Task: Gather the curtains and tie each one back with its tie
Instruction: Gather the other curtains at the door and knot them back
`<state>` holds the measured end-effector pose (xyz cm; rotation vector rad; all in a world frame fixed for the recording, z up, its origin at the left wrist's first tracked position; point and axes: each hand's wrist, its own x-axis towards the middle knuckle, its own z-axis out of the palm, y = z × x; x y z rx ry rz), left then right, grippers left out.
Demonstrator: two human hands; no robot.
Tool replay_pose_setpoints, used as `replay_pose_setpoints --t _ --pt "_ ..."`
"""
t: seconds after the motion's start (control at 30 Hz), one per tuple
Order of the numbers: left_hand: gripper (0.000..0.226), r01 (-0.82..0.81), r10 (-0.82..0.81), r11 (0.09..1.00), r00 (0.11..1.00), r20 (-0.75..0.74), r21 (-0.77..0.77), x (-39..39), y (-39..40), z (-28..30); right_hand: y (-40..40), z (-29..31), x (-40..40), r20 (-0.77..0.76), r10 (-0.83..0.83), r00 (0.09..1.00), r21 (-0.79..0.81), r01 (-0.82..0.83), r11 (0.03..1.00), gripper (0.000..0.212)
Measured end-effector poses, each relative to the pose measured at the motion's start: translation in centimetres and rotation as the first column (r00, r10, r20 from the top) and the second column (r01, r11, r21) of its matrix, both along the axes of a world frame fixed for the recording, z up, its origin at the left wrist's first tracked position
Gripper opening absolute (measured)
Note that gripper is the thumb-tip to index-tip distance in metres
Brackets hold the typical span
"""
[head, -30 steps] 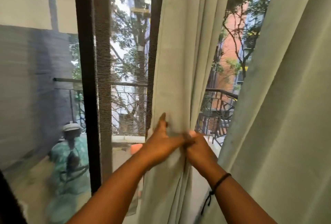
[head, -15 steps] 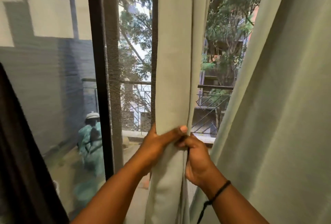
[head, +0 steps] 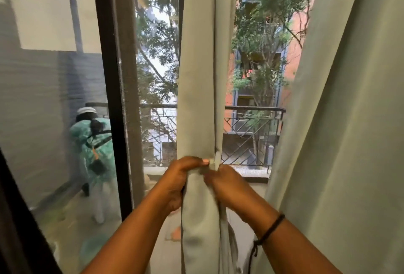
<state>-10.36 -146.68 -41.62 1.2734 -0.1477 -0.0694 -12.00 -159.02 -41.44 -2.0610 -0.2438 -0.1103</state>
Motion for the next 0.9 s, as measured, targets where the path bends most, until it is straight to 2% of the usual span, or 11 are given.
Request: replay_pose_setpoints --t 0.07,0.1,0.17,0.27,0.33,0.4,0.5,0.57,0.73,0.83,0.9 --pt "0.013 0.050 -0.049 0.998 0.999 0.008 -0.033 1.8 1.5 -0.1 1.6 -0.8 0.2 0.250 -0.104 0.963 -0.295 0.178 0.939 0.025" --pt "0.016 0.080 -0.080 0.995 0.997 0.004 -0.055 2.6 2.3 -0.2 2.4 -1.1 0.3 0.344 -0.162 0.925 -0.318 0.277 0.907 0.023" --pt "0.022 0.147 -0.148 0.985 0.989 -0.009 -0.088 4.4 4.4 -0.3 4.0 -1.6 1.2 0.438 -0.244 0.865 -0.239 0.374 0.896 0.022" --pt "0.042 0.249 -0.254 0.963 0.966 -0.038 -0.107 6.9 7.6 -0.5 5.9 -2.2 3.5 0.527 -0.311 0.791 -0.042 0.389 0.920 0.028" --pt "0.057 0.338 -0.343 0.934 0.939 -0.026 -0.120 8.4 9.5 -0.6 7.2 -2.2 5.1 0.458 -0.351 0.817 0.083 0.353 0.932 0.032" --pt "0.068 0.409 -0.410 0.908 0.912 0.002 -0.089 9.5 11.1 -0.6 8.6 -2.0 6.3 0.282 -0.319 0.905 0.230 0.259 0.938 0.034" --pt "0.047 0.456 -0.460 0.888 0.885 0.075 0.059 9.6 12.5 -0.2 9.9 -1.4 8.0 0.071 -0.180 0.981 0.410 0.136 0.902 0.042" --pt "0.037 0.369 -0.402 0.909 0.900 0.168 0.196 9.2 12.7 0.2 10.5 -0.6 8.8 0.013 -0.144 0.990 0.371 0.129 0.920 0.042" --pt "0.092 -0.144 0.043 0.944 0.945 0.323 0.298 10.3 12.5 -0.9 10.8 0.4 10.1 0.097 -0.205 0.974 0.088 0.196 0.977 0.027" --pt "0.069 -0.282 0.184 0.925 0.918 0.350 0.253 10.5 12.9 -1.8 11.3 0.2 10.4 0.104 -0.147 0.984 0.134 0.133 0.982 0.034" --pt "0.057 -0.212 0.122 0.948 0.931 0.344 0.237 10.8 13.0 -2.0 11.1 0.2 10.5 0.088 -0.052 0.995 0.170 0.037 0.985 0.037"
